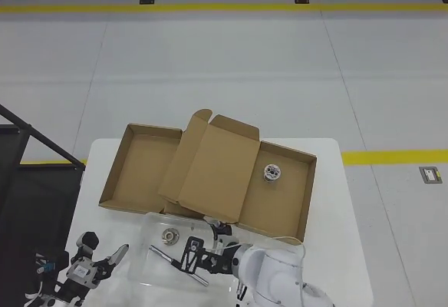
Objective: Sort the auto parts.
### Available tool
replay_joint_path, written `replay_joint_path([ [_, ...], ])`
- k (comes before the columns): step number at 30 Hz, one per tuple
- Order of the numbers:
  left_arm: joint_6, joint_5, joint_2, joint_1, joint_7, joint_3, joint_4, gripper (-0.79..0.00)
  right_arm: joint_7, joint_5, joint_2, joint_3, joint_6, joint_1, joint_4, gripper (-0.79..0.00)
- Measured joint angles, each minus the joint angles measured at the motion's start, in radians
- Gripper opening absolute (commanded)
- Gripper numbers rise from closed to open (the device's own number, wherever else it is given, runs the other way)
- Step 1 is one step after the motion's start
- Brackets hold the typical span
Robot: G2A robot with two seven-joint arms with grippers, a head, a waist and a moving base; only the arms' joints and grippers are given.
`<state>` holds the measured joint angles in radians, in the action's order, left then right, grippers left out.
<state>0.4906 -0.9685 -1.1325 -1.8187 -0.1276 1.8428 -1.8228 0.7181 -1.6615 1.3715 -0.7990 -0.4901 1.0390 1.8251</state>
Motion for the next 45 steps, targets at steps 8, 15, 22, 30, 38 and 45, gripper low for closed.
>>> replay_joint_path([
  [8, 0.000, 0.000, 0.000, 0.000, 0.000, 0.000, 0.000, 0.000, 0.061, -0.075, 0.017, 0.092, 0.011, 0.011, -0.044, -0.456],
  [15, 0.000, 0.000, 0.000, 0.000, 0.000, 0.000, 0.000, 0.000, 0.121, -0.007, 0.038, 0.106, -0.017, -0.032, -0.146, -0.428],
  [22, 0.000, 0.000, 0.000, 0.000, 0.000, 0.000, 0.000, 0.000, 0.168, 0.103, 0.072, 0.141, -0.057, -0.111, -0.305, -0.483],
  [30, 0.000, 0.000, 0.000, 0.000, 0.000, 0.000, 0.000, 0.000, 0.228, 0.178, 0.113, 0.182, -0.045, -0.188, -0.447, -0.514],
  [38, 0.000, 0.000, 0.000, 0.000, 0.000, 0.000, 0.000, 0.000, 0.225, 0.196, 0.134, 0.195, -0.045, -0.225, -0.520, -0.542],
  [45, 0.000, 0.000, 0.000, 0.000, 0.000, 0.000, 0.000, 0.000, 0.229, 0.192, 0.148, 0.207, -0.044, -0.243, -0.559, -0.548],
])
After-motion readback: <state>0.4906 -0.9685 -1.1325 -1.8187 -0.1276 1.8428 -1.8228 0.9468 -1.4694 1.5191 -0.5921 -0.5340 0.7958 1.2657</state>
